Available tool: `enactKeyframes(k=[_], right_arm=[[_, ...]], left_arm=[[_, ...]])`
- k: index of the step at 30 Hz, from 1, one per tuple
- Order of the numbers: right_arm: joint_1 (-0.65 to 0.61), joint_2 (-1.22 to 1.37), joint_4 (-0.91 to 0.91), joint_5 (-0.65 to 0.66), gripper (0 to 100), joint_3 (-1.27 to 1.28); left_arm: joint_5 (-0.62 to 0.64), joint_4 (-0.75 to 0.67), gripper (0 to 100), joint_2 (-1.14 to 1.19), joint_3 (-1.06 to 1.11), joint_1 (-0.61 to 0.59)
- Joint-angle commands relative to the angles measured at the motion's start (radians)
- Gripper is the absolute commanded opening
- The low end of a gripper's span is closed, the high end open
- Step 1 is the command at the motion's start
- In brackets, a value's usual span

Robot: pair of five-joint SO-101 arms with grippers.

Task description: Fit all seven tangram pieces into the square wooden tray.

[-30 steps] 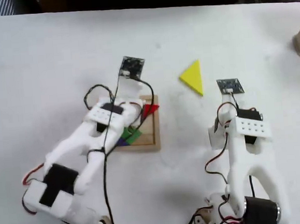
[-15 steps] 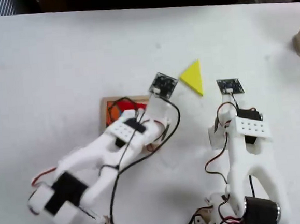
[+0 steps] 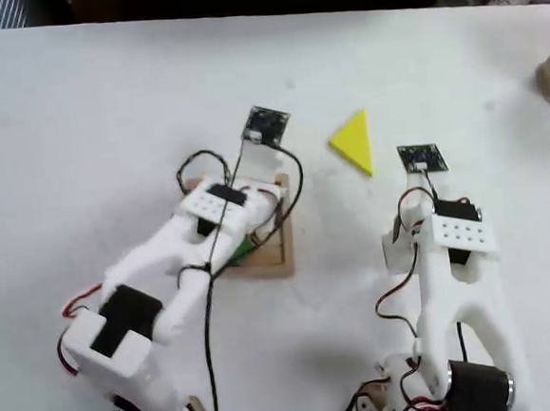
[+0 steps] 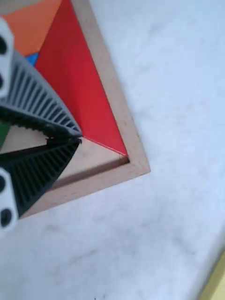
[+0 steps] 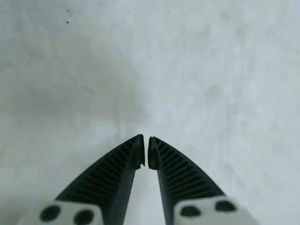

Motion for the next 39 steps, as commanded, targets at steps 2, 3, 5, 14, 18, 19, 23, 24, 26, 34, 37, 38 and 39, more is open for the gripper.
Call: enactKeyframes(k=[2,3,5,14,18,19,23,24,26,34,37,38,39], right_arm=[[0.002,-0.028,-0.013,0.012,2.1,-0.005],[0.002,-0.028,-0.013,0.012,2.1,-0.005],[0.002,-0.028,-0.013,0.012,2.1,-0.005],[0.001,-0.028,-0.013,0.012,2.1,-0.005],[0.001,-0.028,-0.013,0.012,2.1,-0.005],[0.001,-0.028,-0.013,0.012,2.1,-0.005],[0.001,-0.028,-0.013,0.012,2.1,-0.005],[0.001,-0.028,-0.013,0.012,2.1,-0.005],[0.001,-0.028,-0.013,0.012,2.1,-0.005],[0.001,-0.028,-0.013,0.012,2.1,-0.005],[0.001,-0.028,-0.013,0.012,2.1,-0.005],[0.001,-0.028,-0.013,0.012,2.1,-0.005],[0.001,-0.028,-0.013,0.012,2.1,-0.005]], left_arm=[[0.006,0.015,2,-0.01,-0.054,-0.022],[0.005,0.017,2,-0.01,-0.054,-0.022],[0.005,0.017,2,-0.01,-0.054,-0.022],[0.006,0.011,2,-0.17,0.023,-0.021],[0.002,0.009,2,-0.3,0.106,-0.03],[0.002,-0.003,2,-0.323,0.127,-0.031],[0.002,-0.123,2,-0.374,0.245,-0.048],[0.002,-0.161,2,-0.369,0.273,-0.044],[0.002,-0.219,2,-0.357,0.315,-0.021],[0.002,-0.092,2,-0.262,0.249,0.056],[0.002,0.009,2,-0.229,0.186,0.019],[0.002,0.023,2,-0.223,0.173,0.005],[0.002,0.028,2,-0.222,0.164,-0.012]])
